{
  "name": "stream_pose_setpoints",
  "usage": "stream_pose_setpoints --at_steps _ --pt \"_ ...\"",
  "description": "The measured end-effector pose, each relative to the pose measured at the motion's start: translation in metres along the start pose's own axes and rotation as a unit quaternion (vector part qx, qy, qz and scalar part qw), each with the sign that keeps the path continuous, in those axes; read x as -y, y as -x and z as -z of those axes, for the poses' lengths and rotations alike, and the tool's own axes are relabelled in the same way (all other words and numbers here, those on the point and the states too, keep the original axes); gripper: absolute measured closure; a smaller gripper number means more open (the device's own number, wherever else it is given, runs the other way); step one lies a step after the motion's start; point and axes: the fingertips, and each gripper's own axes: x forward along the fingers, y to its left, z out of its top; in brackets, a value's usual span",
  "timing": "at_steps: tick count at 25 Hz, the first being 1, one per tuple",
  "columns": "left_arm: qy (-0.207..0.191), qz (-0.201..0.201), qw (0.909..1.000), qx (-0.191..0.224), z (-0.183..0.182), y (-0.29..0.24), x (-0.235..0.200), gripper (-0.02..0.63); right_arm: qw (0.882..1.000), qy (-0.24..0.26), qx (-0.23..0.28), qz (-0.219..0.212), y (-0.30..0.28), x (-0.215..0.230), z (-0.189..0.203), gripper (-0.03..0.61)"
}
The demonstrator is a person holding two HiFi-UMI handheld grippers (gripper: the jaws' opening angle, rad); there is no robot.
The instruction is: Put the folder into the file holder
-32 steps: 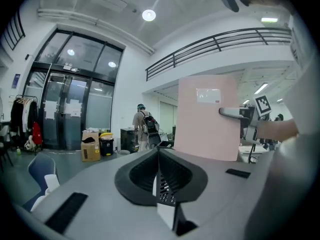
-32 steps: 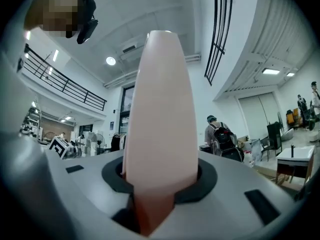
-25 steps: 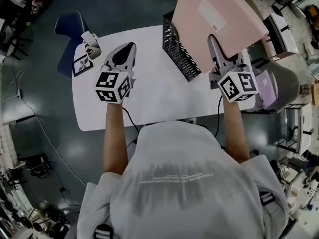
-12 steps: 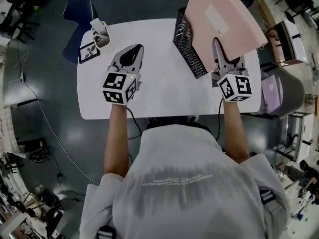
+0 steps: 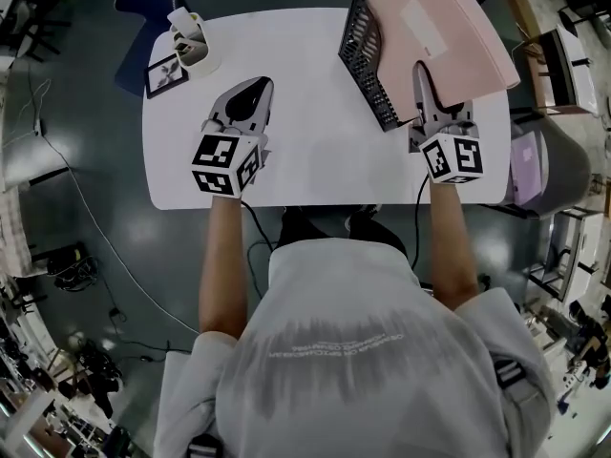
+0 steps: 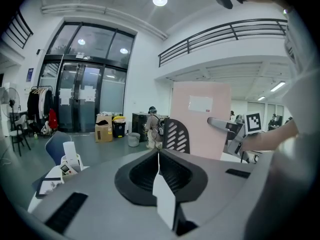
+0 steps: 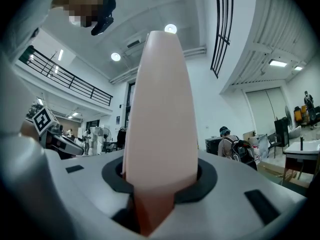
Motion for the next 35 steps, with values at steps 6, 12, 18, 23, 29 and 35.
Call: stream_pose_setpoints --at_steps 6,12,18,23,29,35 --pt "0.009 -0.009 0.9998 -0.015 0.015 0.0 -0.008 0.594 1.0 0.005 -0.014 -0.004 -0.004 0.002 0.022 0.399" --pt "0.013 -0.012 0.9995 -0.027 0.026 -0.005 -0.011 0.594 1.0 0.001 -0.025 -0.006 -0.005 0.009 0.042 0.399" --pt "0.017 -0.006 0.9991 -0.039 0.034 -0.013 -0.009 0.594 0.999 -0.006 -0.039 0.002 -0.003 0.012 0.057 0.393" --pt "0.015 0.001 0.9987 -0.049 0.041 -0.018 -0.008 0.594 0.998 -0.004 -0.061 0.007 -0.002 0.012 0.073 0.382" --pt "0.015 0.005 0.9981 -0.06 0.047 -0.02 -0.008 0.593 0.993 0.013 -0.116 -0.005 -0.001 0.008 0.094 0.379" --pt "0.017 0.008 0.9977 -0.066 0.052 -0.021 -0.007 0.592 0.989 0.03 -0.147 -0.009 0.001 0.006 0.106 0.373"
